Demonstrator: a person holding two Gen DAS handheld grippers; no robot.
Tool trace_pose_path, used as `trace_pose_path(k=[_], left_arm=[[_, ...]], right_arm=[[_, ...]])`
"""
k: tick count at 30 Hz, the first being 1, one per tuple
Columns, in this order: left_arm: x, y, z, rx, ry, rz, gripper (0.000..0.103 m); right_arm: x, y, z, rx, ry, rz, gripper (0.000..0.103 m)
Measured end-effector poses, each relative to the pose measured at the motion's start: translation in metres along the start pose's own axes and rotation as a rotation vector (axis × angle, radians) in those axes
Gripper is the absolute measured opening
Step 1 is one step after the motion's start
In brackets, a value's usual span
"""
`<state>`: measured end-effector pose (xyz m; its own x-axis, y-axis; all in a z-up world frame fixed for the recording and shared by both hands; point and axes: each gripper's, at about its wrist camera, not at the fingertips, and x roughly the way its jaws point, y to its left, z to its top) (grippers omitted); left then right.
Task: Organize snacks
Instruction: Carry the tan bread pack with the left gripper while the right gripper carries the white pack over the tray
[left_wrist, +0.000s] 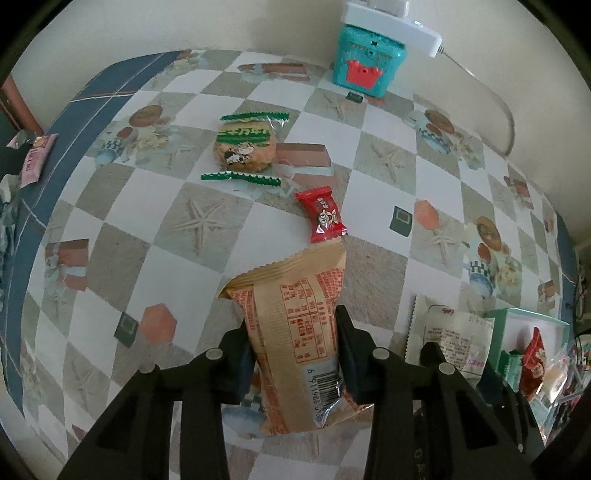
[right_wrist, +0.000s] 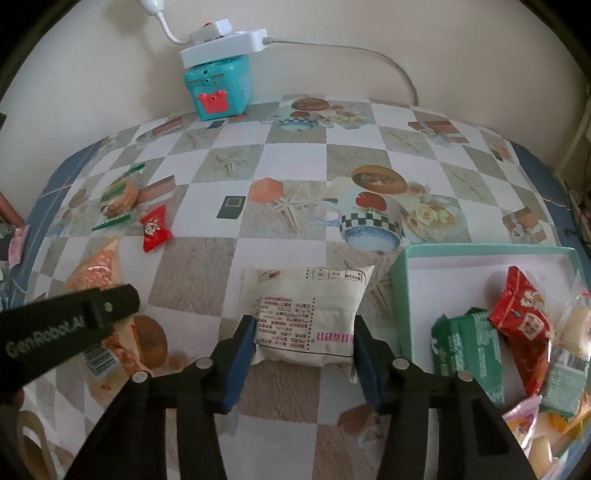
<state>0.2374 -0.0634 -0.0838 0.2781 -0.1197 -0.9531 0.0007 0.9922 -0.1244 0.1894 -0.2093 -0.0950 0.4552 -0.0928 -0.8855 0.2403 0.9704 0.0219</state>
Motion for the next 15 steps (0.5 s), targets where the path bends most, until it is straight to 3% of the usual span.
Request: trace_pose_path(k=[15], left_arm=[[-0.046,0.001,-0.024,-0.008,-0.056,-0.001,0.040]], right_arm=[[-0.080,-0.021,-0.021,0.025,-0.060,0.008,0.053]])
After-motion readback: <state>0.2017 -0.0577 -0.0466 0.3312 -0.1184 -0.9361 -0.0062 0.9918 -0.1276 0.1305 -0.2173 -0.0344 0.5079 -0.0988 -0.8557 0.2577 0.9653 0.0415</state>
